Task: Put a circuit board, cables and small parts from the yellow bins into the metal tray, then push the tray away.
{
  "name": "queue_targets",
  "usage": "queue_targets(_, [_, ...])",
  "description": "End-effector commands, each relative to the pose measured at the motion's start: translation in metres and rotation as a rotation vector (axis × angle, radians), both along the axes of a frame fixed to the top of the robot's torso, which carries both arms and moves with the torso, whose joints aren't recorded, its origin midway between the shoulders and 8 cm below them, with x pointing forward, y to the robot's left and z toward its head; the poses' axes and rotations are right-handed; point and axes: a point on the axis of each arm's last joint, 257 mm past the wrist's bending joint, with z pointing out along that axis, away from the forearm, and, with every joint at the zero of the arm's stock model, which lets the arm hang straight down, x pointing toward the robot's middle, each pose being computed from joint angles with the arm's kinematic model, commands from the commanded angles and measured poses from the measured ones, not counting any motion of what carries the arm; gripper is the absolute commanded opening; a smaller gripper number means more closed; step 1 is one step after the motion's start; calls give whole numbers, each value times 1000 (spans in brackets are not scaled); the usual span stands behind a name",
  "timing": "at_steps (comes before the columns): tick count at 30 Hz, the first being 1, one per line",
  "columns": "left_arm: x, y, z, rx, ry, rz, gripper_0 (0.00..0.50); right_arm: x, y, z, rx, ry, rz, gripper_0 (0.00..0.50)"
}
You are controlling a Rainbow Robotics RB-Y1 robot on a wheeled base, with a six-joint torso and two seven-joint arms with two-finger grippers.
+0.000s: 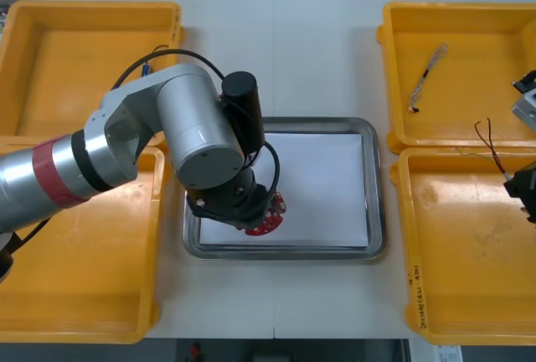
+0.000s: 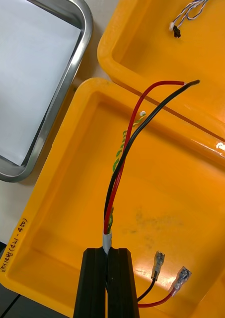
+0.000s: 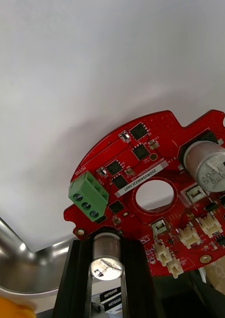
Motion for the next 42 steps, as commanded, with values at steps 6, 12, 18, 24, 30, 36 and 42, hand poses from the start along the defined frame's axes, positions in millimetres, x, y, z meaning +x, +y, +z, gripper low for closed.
queue_targets(6, [18,22,-8,26,-52,-6,3,-1,3,10,-57,-22,65,0])
queue_targets(12, [20,28,-17,44,-58,-11,4,-2,4,9,-52,-18,69,0])
queue_targets(18, [20,34,-19,49,-53,-6,4,-3,6,9,-49,-16,74,0])
queue_targets(24, [19,37,-19,53,-48,-11,132,-3,6,9,-49,-15,78,0])
queue_targets(30, [19,43,-18,62,-51,-11,500,-3,6,9,-50,-15,78,0])
queue_targets(36, [17,44,-17,67,-48,-10,500,-3,8,9,-46,-14,82,0])
queue_targets(42, [14,41,-9,60,-55,-16,500,-2,16,15,-48,-30,115,0])
